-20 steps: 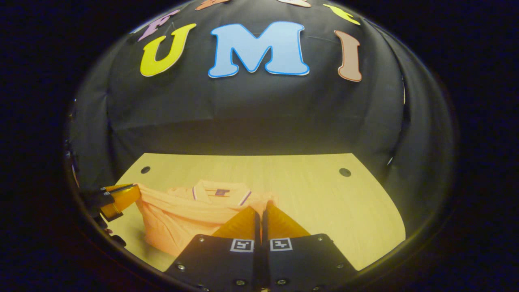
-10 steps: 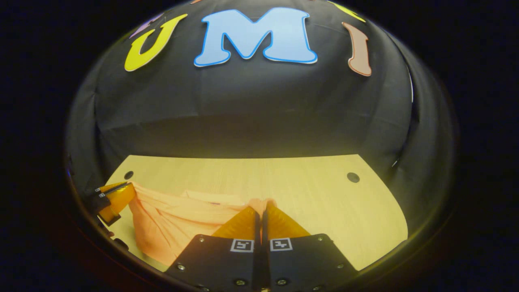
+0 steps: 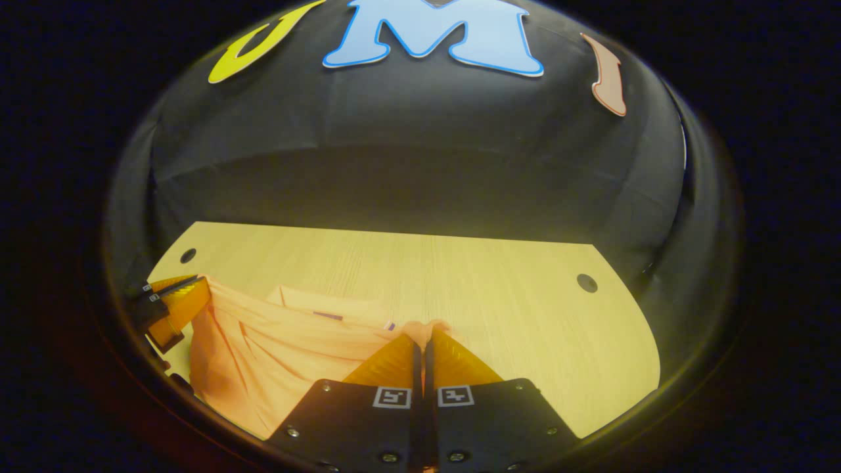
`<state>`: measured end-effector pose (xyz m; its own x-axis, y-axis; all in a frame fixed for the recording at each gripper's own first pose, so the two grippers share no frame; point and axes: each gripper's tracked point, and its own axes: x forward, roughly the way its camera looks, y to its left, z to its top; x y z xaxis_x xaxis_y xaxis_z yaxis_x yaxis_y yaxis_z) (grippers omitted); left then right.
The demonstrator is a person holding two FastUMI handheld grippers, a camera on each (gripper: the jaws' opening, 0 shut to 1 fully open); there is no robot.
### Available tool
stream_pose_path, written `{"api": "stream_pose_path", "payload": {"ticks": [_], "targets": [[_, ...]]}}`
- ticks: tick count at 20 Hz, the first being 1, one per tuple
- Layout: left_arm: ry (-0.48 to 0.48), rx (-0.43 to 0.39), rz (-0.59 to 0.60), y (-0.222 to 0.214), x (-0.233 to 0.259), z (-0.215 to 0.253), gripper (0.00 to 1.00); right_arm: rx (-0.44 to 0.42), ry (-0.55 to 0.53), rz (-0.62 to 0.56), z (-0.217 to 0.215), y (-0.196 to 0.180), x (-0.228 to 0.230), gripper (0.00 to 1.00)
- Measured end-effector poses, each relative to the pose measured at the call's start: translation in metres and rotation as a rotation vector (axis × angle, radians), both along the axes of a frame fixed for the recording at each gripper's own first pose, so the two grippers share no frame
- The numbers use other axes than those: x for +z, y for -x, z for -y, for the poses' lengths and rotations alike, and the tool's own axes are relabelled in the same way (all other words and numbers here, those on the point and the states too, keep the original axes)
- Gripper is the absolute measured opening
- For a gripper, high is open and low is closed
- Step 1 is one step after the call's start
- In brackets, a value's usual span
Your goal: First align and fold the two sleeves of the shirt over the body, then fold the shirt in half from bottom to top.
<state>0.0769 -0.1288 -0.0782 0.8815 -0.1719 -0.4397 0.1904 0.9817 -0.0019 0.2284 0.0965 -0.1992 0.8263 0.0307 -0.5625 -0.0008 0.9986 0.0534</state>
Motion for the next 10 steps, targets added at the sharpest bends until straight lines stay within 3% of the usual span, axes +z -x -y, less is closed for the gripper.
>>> {"api": "stream_pose_path", "payload": {"ticks": [10], "targets": [[-0.036,-0.001,-0.044,0.000,-0.020,0.001,0.14,0.030,0.034,-0.047,-0.007,0.001,-0.014,0.06]]}}
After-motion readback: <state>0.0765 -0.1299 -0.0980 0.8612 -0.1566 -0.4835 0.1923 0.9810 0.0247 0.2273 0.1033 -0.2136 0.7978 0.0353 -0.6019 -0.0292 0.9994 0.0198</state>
